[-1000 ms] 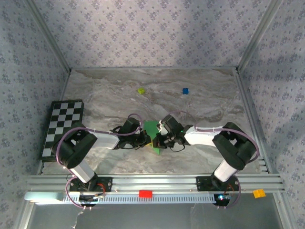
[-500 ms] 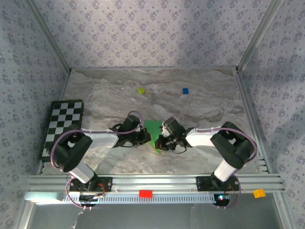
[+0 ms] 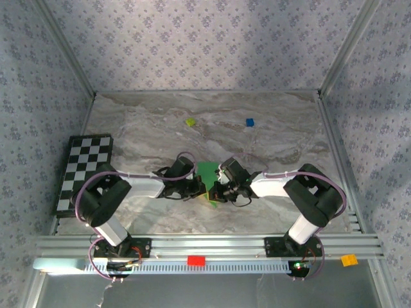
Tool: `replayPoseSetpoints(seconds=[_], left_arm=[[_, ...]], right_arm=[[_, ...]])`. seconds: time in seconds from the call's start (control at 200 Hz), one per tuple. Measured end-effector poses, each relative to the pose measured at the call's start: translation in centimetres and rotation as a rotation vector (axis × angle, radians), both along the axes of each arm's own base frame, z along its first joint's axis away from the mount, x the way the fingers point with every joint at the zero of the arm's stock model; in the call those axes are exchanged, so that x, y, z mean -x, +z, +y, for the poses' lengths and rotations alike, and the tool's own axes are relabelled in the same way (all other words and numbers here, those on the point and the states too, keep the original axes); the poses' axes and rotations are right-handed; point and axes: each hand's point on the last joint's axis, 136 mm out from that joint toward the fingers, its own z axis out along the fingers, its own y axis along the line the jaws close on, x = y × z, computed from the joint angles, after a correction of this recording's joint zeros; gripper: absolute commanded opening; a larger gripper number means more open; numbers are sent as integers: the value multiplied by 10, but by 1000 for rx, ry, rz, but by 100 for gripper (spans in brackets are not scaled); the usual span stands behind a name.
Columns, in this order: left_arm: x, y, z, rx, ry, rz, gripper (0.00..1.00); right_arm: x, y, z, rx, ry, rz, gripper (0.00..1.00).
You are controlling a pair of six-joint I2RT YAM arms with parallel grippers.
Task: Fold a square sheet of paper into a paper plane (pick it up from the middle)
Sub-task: Third fold the triangle at the center of the table.
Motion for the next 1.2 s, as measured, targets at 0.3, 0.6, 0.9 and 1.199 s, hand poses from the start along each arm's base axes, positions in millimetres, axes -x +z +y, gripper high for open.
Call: replayPoseSetpoints(seconds=[0.3,0.6,0.9,1.199], left_arm=[[-12,-1,13,14,30,22,0],[-27,-1,31,27,66,25,0],[-41,-1,53,18,117,11,0],[-45,2,68,-31,161,-3,1]], right_arm=[[-1,-1,1,-22,-14,-8,0],[-4,-1,4,-38,-18,-19,0],[-4,0,5,-45,-15,-20,0],[-4,0,5,-48,-12,-17,0]])
